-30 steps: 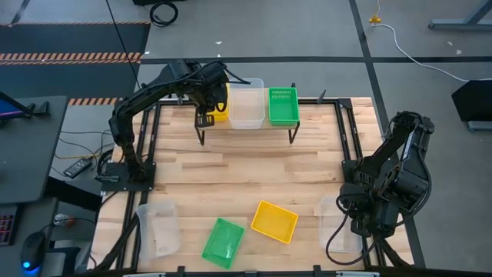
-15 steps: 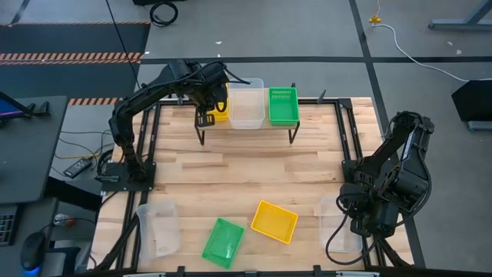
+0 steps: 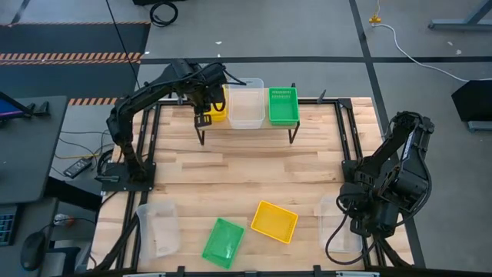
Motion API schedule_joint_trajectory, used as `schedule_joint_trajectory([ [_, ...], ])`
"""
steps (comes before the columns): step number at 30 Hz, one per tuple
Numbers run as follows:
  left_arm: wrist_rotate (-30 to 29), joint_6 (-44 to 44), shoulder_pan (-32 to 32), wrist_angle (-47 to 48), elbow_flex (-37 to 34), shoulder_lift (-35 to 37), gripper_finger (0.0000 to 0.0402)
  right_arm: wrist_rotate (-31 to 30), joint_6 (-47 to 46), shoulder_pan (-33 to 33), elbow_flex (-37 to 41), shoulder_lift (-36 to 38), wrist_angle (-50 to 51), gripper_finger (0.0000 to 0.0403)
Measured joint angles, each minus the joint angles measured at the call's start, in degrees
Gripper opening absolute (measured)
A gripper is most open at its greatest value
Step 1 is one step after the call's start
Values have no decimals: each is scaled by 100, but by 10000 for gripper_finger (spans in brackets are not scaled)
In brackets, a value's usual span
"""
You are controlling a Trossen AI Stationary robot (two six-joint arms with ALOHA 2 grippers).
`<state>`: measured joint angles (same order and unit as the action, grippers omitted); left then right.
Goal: Stack baskets on shelf by color
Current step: Stack the left yellow bin on top of the yellow bin on the shelf
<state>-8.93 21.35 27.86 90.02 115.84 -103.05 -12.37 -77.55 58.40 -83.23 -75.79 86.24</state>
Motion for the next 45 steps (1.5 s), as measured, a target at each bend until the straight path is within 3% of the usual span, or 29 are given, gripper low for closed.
schedule_joint_trajectory([
  [15, -48, 216, -135, 0, -77, 10, 46, 3, -32, 1, 0, 0, 4, 147],
  [22, -599, 159, -133, -133, -77, 10, 46, 3, -51, -1, 1, 0, 2, 147],
  [32, -559, -1, -313, -264, -77, 7, 46, 5, -53, 1, -1, 0, 0, 147],
  [40, -609, -142, -371, -339, -77, 7, 11, 5, -53, 1, -1, 0, -37, 147],
  [45, -605, -167, -374, -343, -77, 7, 42, 5, -51, 0, -1, 0, -37, 147],
])
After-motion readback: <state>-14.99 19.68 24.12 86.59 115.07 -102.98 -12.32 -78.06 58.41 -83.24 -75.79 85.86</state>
